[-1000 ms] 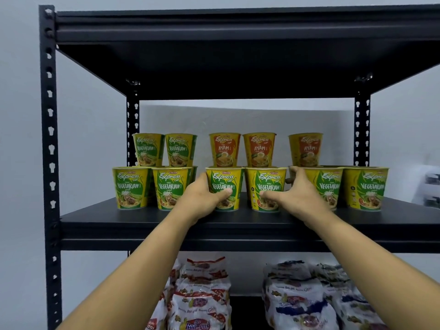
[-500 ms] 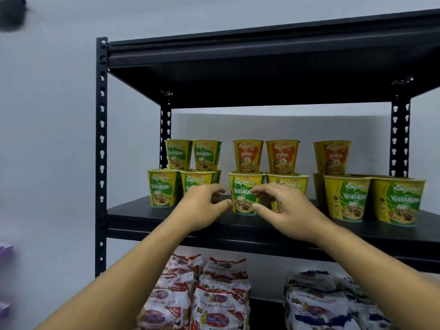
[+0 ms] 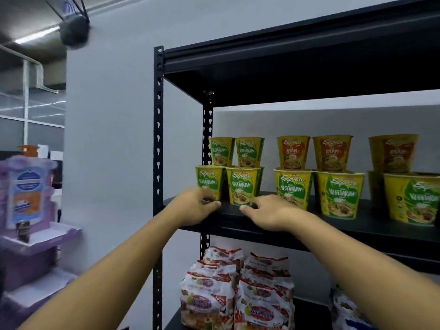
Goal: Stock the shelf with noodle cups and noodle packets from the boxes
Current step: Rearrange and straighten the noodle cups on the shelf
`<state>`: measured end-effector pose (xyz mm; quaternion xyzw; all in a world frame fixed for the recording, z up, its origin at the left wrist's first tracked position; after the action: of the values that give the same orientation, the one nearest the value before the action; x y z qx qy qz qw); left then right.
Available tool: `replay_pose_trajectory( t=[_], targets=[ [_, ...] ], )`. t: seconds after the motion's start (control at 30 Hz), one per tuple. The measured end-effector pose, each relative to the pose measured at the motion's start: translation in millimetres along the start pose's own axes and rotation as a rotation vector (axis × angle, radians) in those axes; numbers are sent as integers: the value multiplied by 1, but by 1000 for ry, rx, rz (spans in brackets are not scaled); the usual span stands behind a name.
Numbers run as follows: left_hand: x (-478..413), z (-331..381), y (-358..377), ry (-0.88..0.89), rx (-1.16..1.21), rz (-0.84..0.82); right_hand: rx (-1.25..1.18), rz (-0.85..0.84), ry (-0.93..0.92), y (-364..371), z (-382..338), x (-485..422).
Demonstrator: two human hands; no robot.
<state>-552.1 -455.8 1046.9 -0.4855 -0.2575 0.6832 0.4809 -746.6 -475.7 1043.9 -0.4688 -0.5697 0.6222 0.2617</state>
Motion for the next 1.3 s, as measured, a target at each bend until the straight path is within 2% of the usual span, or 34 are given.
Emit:
replay_pose_trajectory(
  t=[0.13, 0.3, 0.5, 0.67, 0.8, 0.9, 1.03, 1.3],
  targets=[
    [-17, -28, 0, -8, -19, -40, -36, 44, 67, 4, 4, -10],
    [-33, -47, 8, 43, -64, -54, -10, -3, 136, 7, 3, -12],
    [-46, -52, 12, 69, -40, -55, -58, 25, 206, 7, 2, -12],
    [-57, -61, -5, -8, 153, 1, -94, 140, 319, -3, 5, -18],
    [-69, -59, -13, -14, 324, 26, -306, 308, 370, -10, 1, -28],
    [-88, -58, -4, -14, 512, -41, -457, 410, 407, -10, 2, -38],
    [-115, -62, 12, -48, 737, -129, -602, 497, 387, -1, 4, -52],
    [-113, -65, 20, -41, 855, -145, -764, 515, 280, 5, 1, -54]
  ],
)
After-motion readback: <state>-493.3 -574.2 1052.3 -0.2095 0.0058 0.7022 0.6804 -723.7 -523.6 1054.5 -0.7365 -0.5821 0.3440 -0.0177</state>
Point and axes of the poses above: each hand's wrist, its own x-axis away from the middle knuckle, its own y-axis out of the palm, z = x × y, the point moved 7 cm from there along -x, towards the middle knuckle, and after that the axes turned 9 degrees about -y, right-handed, at the moved point
